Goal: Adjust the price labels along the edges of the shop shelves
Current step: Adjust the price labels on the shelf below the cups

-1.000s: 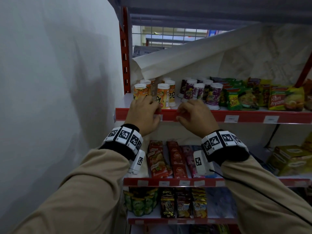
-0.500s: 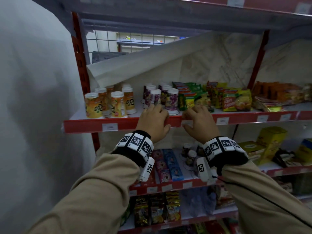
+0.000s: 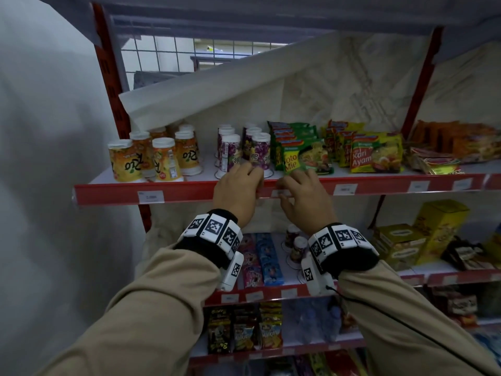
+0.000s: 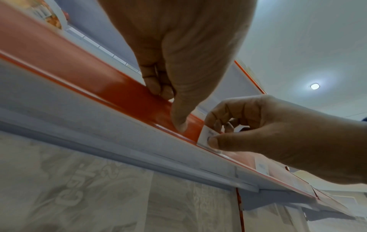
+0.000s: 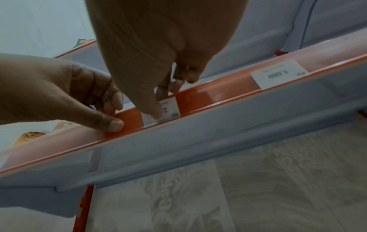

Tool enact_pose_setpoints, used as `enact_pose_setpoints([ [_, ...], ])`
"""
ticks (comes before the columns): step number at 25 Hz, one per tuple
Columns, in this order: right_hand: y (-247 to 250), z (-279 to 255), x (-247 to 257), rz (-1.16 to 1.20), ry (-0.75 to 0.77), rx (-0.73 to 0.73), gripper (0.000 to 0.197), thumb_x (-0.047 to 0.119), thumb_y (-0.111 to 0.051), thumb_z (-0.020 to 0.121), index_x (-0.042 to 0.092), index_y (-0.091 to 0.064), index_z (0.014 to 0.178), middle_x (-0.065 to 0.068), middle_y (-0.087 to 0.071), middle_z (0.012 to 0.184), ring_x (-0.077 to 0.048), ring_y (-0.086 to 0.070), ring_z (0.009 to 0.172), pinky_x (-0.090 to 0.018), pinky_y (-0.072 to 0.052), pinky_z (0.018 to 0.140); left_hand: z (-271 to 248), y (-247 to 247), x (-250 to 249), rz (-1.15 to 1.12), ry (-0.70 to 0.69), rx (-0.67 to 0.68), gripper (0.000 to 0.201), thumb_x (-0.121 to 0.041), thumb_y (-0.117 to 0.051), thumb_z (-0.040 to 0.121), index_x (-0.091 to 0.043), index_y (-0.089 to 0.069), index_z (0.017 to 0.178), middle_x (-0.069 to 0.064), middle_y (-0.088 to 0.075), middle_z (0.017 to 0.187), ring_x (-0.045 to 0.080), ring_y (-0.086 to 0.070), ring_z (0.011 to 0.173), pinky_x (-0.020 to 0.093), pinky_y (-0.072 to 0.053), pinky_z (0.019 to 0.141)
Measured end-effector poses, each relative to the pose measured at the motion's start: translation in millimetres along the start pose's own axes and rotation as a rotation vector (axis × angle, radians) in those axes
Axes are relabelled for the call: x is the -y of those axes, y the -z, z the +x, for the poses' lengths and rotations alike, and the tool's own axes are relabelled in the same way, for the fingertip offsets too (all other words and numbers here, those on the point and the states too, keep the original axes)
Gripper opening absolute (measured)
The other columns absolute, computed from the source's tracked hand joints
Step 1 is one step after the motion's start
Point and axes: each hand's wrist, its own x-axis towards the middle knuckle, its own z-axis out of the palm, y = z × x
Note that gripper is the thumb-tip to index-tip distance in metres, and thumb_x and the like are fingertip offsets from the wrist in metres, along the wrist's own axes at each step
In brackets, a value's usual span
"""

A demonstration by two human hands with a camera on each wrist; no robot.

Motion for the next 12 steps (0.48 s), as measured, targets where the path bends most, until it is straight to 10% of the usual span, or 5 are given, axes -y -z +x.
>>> enact_pose_setpoints([
  [12,18.5,26.3,-7.7,0.662,-0.36,-0.022,0.01,0.011,-0.068,0.084,0.017,-0.06,0.088,0.007,-0.06,0.076,-0.006,-0.057,0.069,-0.022,-0.045,0.065,-11.5,-6.5,3.5,-0.2,0.026,-0.148,0.017,-0.028,-0.065,0.085,-0.018,-0.059,0.097,-0.002,-0.052,0.091,0.017,-0.048,0.09,0.03,-0.039,0.07],
])
